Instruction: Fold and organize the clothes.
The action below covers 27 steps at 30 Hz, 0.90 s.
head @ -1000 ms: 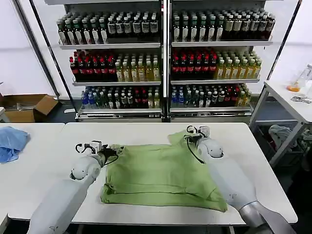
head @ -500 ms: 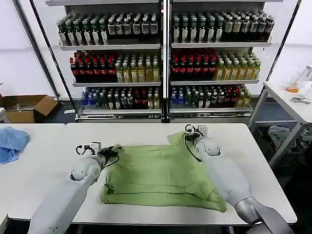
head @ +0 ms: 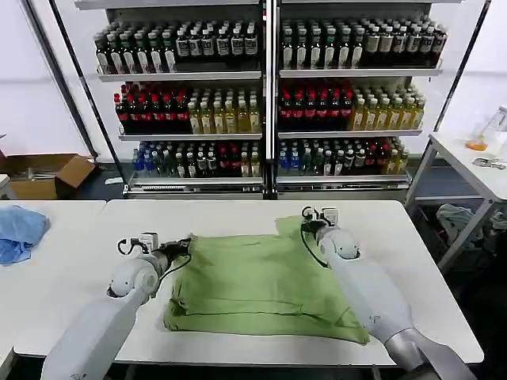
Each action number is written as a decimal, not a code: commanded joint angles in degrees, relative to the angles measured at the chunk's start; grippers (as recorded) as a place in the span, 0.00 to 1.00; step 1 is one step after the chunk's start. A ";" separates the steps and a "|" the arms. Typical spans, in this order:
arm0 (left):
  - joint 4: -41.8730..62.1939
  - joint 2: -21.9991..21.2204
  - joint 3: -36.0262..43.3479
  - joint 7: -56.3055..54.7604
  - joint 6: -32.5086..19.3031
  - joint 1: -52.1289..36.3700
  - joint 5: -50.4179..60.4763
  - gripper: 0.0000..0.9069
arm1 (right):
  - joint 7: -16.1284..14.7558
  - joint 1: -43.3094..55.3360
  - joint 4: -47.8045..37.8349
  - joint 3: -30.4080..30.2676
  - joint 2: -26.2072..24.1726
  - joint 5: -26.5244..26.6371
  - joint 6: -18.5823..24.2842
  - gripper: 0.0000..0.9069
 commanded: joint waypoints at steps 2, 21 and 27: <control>-5.45 0.85 -2.96 -0.04 -1.76 2.66 -5.72 0.02 | 0.20 -2.66 10.74 0.88 -2.14 0.13 2.47 0.00; -21.25 5.44 -9.15 0.27 -1.12 14.18 -8.49 0.02 | 2.50 -21.87 41.32 11.47 -12.82 3.14 0.42 0.00; -24.78 6.59 -10.96 0.56 -0.48 17.83 -8.97 0.02 | 2.80 -30.27 49.17 15.56 -15.45 3.88 -0.50 0.00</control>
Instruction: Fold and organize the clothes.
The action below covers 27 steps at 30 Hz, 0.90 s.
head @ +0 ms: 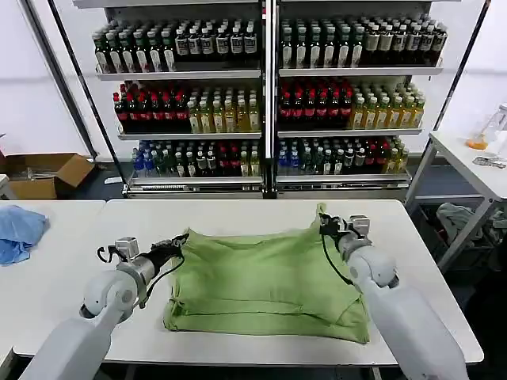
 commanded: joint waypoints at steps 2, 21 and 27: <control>-8.12 2.04 -3.52 0.41 0.57 7.95 -1.04 0.02 | 0.16 -13.32 15.19 6.53 -4.03 0.40 -0.27 0.00; -9.21 3.83 -4.38 3.52 1.53 15.49 10.28 0.02 | 3.44 -31.56 23.32 14.73 -2.14 0.15 -3.16 0.00; -8.64 2.67 -3.46 4.27 1.56 15.31 14.15 1.00 | 3.53 -29.83 20.12 12.70 -0.85 -2.63 -3.22 1.00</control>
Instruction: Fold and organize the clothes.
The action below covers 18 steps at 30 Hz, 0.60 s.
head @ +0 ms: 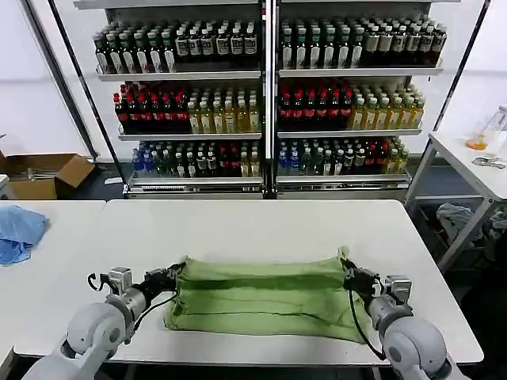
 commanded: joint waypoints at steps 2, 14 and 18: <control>-0.59 -0.90 0.77 0.84 -0.29 2.42 8.16 1.00 | 0.02 -3.40 0.71 0.41 0.57 -2.07 -0.42 1.00; -8.64 -7.76 -1.17 -11.37 -9.24 12.31 19.66 1.00 | -1.27 -7.78 4.68 2.67 0.80 -4.53 -0.25 1.00; -8.73 -13.14 -0.94 -13.56 -11.58 15.71 26.03 1.00 | -1.55 -8.68 4.73 2.86 0.88 -4.83 -0.07 1.00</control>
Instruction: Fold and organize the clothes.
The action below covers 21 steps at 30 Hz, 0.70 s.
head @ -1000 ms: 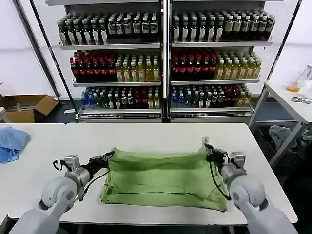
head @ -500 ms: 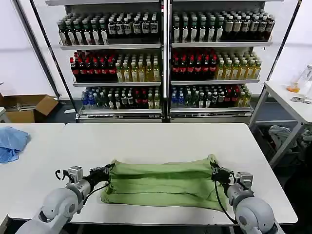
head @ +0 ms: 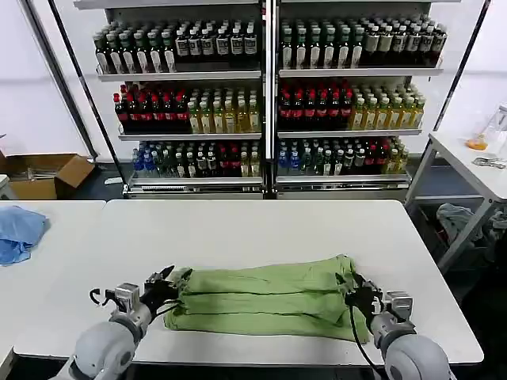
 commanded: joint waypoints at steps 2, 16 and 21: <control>-2.93 -11.48 0.00 -9.58 -7.52 10.24 15.58 1.00 | -0.24 -2.57 1.20 0.70 0.15 -1.06 0.02 1.00; 1.78 -17.94 1.56 -12.30 -8.99 9.94 18.55 0.12 | -0.36 -1.99 0.80 0.62 -0.24 -0.85 0.17 1.00; 3.29 -18.49 1.77 -12.06 -9.48 9.34 17.85 0.02 | -0.37 -1.92 0.78 0.80 -0.54 -0.55 0.28 1.00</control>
